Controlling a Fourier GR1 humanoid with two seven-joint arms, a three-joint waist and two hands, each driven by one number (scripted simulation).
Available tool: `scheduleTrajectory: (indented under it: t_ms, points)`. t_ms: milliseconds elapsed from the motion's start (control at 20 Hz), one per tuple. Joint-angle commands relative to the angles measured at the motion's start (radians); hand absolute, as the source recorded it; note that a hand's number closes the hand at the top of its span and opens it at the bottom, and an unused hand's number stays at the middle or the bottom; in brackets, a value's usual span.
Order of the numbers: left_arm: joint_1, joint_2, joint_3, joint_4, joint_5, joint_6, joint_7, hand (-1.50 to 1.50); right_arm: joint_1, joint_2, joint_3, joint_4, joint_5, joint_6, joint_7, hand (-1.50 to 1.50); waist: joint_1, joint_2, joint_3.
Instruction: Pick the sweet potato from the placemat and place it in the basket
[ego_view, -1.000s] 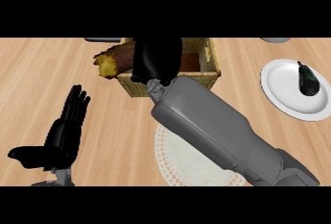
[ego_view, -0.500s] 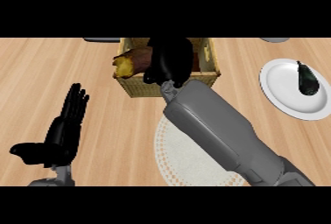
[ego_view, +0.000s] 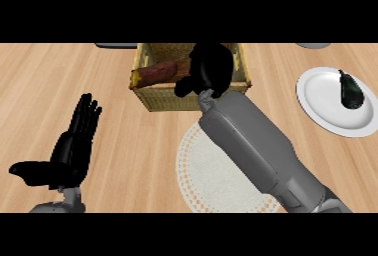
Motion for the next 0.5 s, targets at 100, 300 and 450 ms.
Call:
scheduleTrajectory:
  t_ms: [100, 300, 450]
  points:
    - [-0.058, 0.014, 0.029, 0.008, -0.014, 0.009, 0.047, 0.00, -0.007, 0.002, -0.036, -0.025, -0.015, -0.043, -0.024, -1.50, -0.001, 0.002, 0.000]
    - [-0.002, -0.029, -0.009, 0.026, -0.030, 0.011, -0.010, 0.00, 0.049, 0.002, -0.039, -0.102, 0.035, -0.130, -0.090, -1.50, -0.008, 0.000, 0.000]
    - [-0.035, -0.006, 0.032, 0.025, -0.010, 0.004, 0.008, 0.00, 0.017, -0.018, -0.055, -0.116, 0.100, -0.166, -0.054, -1.50, -0.011, 0.000, 0.000]
